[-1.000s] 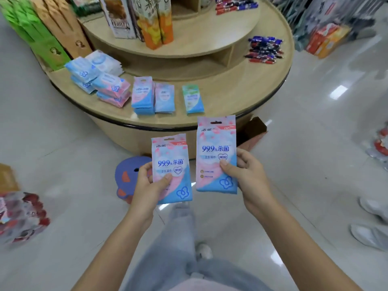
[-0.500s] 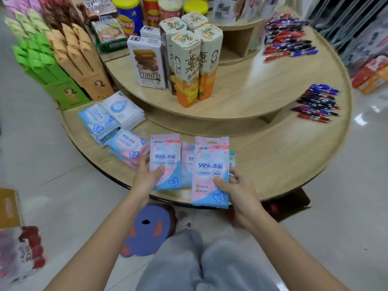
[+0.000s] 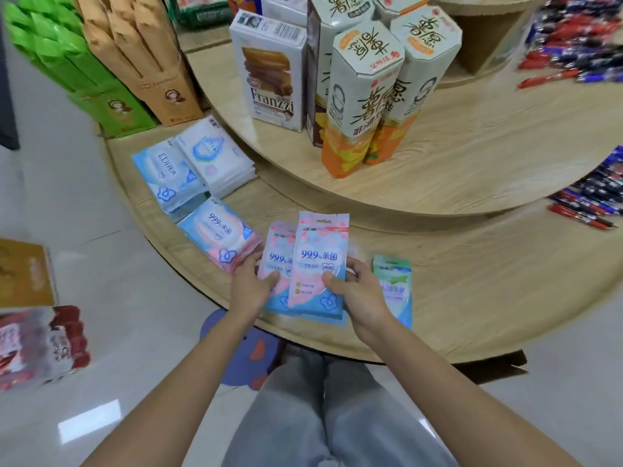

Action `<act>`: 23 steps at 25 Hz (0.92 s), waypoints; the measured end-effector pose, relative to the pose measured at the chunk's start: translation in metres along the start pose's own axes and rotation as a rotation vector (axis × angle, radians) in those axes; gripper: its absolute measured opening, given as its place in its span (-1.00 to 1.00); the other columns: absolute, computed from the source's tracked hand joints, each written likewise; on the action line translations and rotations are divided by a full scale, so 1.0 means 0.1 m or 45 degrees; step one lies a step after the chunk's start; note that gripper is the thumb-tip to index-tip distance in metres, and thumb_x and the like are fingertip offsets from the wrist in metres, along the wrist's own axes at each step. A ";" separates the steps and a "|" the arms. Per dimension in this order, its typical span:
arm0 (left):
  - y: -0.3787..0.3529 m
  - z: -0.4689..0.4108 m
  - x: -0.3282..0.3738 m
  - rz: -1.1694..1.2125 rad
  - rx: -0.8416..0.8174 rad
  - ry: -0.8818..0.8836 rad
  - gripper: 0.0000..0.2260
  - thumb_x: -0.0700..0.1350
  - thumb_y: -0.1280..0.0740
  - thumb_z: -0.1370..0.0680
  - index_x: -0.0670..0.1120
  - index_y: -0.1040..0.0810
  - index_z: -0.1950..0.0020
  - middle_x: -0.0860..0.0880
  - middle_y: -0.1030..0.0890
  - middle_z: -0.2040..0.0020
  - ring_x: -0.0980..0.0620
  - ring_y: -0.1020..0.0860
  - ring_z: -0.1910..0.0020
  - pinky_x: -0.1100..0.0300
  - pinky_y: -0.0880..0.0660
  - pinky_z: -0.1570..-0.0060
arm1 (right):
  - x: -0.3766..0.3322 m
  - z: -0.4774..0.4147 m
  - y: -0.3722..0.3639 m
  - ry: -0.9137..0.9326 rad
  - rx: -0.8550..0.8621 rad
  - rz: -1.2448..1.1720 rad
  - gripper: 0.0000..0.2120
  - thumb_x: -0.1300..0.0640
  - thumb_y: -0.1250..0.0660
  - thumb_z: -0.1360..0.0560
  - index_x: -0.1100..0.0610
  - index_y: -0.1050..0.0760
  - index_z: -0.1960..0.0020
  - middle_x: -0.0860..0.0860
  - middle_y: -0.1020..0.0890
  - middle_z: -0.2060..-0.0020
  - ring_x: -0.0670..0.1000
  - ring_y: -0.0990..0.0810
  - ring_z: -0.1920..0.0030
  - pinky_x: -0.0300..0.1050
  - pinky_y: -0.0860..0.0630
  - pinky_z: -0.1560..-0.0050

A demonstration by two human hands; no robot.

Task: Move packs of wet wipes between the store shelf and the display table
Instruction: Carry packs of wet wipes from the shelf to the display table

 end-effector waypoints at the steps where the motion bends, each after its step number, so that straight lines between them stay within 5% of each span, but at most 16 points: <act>1: 0.00 0.01 0.03 -0.030 0.021 -0.043 -0.62 -0.28 -0.39 -0.44 -0.21 -0.51 -0.26 -0.11 -0.61 -0.15 -0.03 -0.56 -0.08 0.15 -0.45 -0.07 | 0.02 -0.05 -0.07 -0.004 -0.019 -0.001 -0.74 0.37 -0.35 -0.47 0.21 -0.42 -0.13 0.17 -0.64 -0.05 0.10 -0.65 0.09 -0.09 -0.63 0.14; 4: 0.00 0.04 0.08 -0.012 0.028 -0.161 -0.70 -0.11 -0.36 -0.42 -0.13 -0.61 -0.14 -0.06 -0.67 -0.03 0.05 -0.58 0.03 0.22 -0.44 0.11 | 0.14 -0.18 -0.28 0.004 -0.052 -0.051 -0.77 0.40 -0.31 -0.48 0.23 -0.44 -0.10 0.16 -0.63 -0.03 0.12 -0.63 0.05 0.00 -0.60 -0.01; 9: 0.07 -0.01 -0.13 0.300 -0.084 0.114 -0.78 -0.06 -0.20 -0.58 -0.05 -0.63 0.06 0.02 -0.66 0.02 0.03 -0.59 -0.01 0.09 -0.46 -0.05 | 0.33 -0.28 -0.45 0.048 0.015 -0.086 -0.76 0.40 -0.31 -0.48 0.24 -0.45 -0.13 0.11 -0.63 0.00 0.08 -0.62 0.01 -0.12 -0.60 0.00; 12: 0.06 0.00 -0.16 0.558 -0.199 0.195 -0.71 0.08 -0.19 -0.51 0.02 -0.63 -0.06 0.01 -0.68 -0.07 -0.03 -0.62 -0.10 -0.06 -0.49 -0.18 | 0.44 -0.25 -0.56 0.148 0.115 0.127 -0.79 0.30 -0.35 -0.49 0.14 -0.47 -0.09 0.04 -0.62 -0.01 0.01 -0.59 -0.03 -0.21 -0.56 -0.04; 17: 0.04 0.09 -0.11 0.583 -0.227 0.059 -0.79 -0.10 -0.34 -0.54 -0.04 -0.59 -0.16 0.02 -0.68 -0.05 -0.01 -0.64 -0.05 0.13 -0.57 -0.03 | 0.51 -0.22 -0.60 0.242 0.398 0.513 -0.49 0.18 -0.42 -0.44 0.16 -0.37 -0.35 0.05 -0.43 -0.24 0.00 -0.43 -0.25 -0.07 -0.35 -0.34; 20: 0.05 0.11 -0.14 0.467 -0.248 0.008 -0.58 0.04 -0.39 -0.39 0.00 -0.56 -0.23 0.03 -0.67 -0.10 0.01 -0.63 -0.09 -0.04 -0.53 -0.15 | 0.57 -0.21 -0.57 0.184 0.329 0.447 -0.52 0.18 -0.38 -0.46 0.13 -0.36 -0.35 0.02 -0.55 -0.20 -0.01 -0.53 -0.19 -0.04 -0.46 -0.26; 23: 0.03 0.09 -0.13 0.305 -0.229 -0.015 -0.63 0.03 -0.36 -0.41 0.04 -0.57 -0.21 0.10 -0.68 -0.05 0.13 -0.64 -0.03 0.08 -0.55 -0.11 | 0.57 -0.20 -0.56 0.151 0.304 0.450 -0.65 0.16 -0.34 -0.50 0.12 -0.44 -0.27 0.01 -0.63 -0.09 0.01 -0.60 -0.09 -0.06 -0.53 -0.15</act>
Point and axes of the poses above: each hand's wrist, its own z-axis away from the middle knuckle, its own y-axis out of the back of the hand, x = y × z, the point moved 5 cm from there along -z, towards the middle knuckle
